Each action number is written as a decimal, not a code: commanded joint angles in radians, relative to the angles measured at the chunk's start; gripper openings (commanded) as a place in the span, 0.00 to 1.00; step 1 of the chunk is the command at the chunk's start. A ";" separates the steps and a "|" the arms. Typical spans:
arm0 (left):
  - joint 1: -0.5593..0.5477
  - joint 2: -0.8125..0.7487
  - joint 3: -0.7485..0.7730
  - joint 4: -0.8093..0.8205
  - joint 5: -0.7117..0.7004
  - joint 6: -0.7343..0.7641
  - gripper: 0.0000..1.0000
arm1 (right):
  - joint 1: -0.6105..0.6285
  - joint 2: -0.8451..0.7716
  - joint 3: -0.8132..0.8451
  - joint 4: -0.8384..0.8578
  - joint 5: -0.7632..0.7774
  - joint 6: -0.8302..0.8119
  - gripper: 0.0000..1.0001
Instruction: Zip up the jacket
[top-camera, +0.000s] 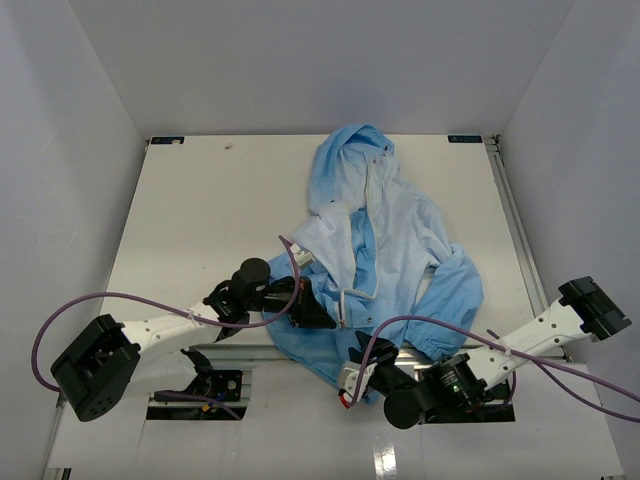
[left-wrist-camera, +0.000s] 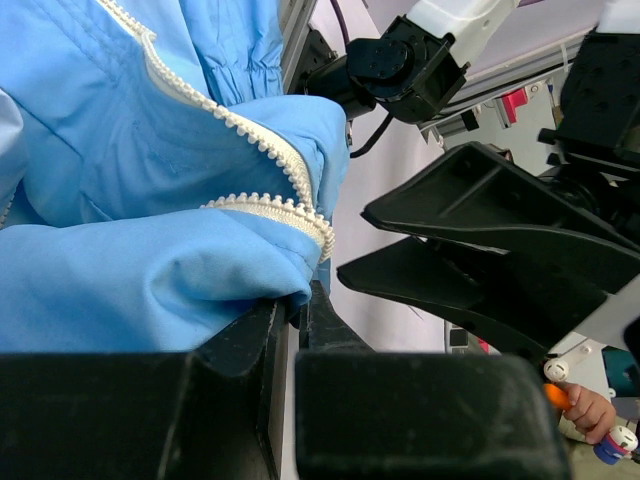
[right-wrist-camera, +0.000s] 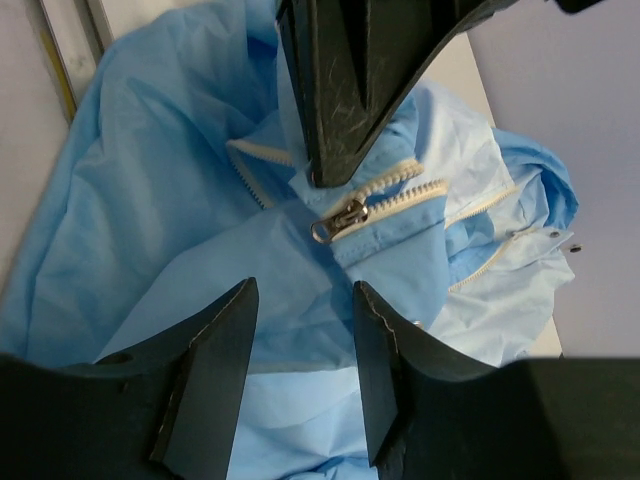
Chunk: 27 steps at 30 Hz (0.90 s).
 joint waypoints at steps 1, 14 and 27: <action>0.006 -0.013 -0.014 0.043 0.027 -0.013 0.00 | 0.023 -0.001 -0.057 0.271 0.087 -0.143 0.49; 0.008 -0.003 -0.020 0.070 0.054 -0.017 0.00 | 0.028 0.086 -0.151 0.580 0.092 -0.364 0.49; 0.009 -0.001 -0.023 0.082 0.071 -0.012 0.00 | 0.019 0.129 -0.166 0.701 0.110 -0.515 0.49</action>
